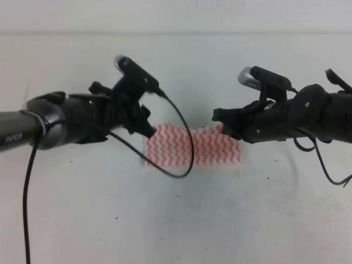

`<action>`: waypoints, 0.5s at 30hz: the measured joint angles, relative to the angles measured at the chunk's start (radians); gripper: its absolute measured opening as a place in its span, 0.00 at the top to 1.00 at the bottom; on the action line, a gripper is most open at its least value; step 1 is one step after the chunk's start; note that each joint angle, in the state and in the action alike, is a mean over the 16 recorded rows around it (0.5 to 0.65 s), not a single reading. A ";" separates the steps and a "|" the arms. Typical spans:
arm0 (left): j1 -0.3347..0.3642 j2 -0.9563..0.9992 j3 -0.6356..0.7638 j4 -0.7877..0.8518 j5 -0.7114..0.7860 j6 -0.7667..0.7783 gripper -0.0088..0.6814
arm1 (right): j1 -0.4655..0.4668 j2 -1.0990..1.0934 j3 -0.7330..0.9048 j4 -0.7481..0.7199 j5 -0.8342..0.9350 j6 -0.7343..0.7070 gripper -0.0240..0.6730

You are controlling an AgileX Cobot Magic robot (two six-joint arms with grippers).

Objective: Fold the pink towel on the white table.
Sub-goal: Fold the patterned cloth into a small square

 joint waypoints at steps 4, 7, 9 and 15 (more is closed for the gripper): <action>0.000 -0.016 -0.022 -0.001 -0.012 -0.074 0.56 | 0.000 -0.002 0.000 0.000 0.000 0.000 0.99; 0.000 -0.026 -0.028 -0.001 0.004 -0.135 0.56 | -0.001 -0.003 0.000 0.000 0.000 0.000 0.99; -0.001 -0.030 -0.028 -0.001 0.021 -0.166 0.57 | -0.001 -0.003 0.000 0.000 0.000 0.000 0.99; -0.001 -0.025 -0.003 -0.001 0.083 -0.224 0.61 | -0.001 -0.003 0.000 0.000 0.000 -0.001 0.99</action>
